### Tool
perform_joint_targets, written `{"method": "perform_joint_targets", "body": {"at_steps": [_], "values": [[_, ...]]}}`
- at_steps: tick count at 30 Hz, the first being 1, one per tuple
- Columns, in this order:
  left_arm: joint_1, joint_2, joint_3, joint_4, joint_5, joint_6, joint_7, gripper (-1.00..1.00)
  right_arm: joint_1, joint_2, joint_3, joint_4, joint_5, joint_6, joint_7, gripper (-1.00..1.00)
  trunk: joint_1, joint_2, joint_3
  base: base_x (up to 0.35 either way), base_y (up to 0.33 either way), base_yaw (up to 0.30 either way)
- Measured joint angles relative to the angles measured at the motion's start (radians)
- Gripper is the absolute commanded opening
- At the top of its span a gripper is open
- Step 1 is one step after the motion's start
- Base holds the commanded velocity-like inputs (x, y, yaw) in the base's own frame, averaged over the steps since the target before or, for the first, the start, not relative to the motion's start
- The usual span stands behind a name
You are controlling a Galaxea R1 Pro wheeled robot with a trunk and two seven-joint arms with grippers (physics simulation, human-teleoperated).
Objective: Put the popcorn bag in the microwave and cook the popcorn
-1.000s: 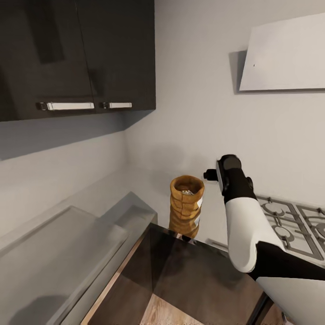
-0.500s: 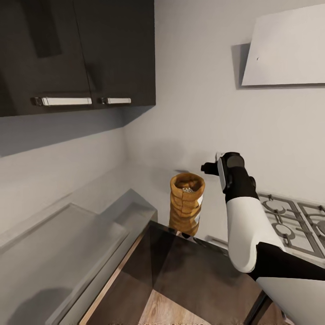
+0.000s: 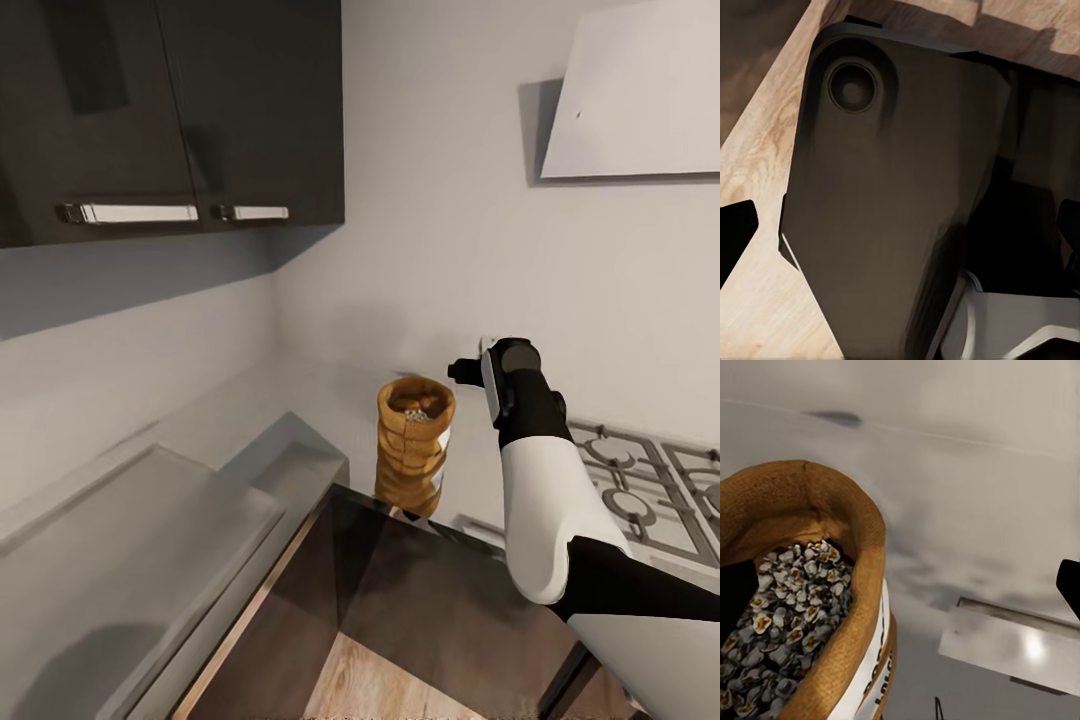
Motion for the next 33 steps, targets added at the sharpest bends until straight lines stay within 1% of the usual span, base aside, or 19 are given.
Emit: {"method": "perform_joint_targets", "body": {"at_steps": [33], "values": [[0.000, 0.000, 0.000, 0.000, 0.000, 0.000, 0.000, 1.00, 0.000, 0.000, 0.000, 0.000, -0.005, 0.003, 0.001, 1.00, 0.000, 0.000, -0.053, 0.000, 0.000, 0.000]]}}
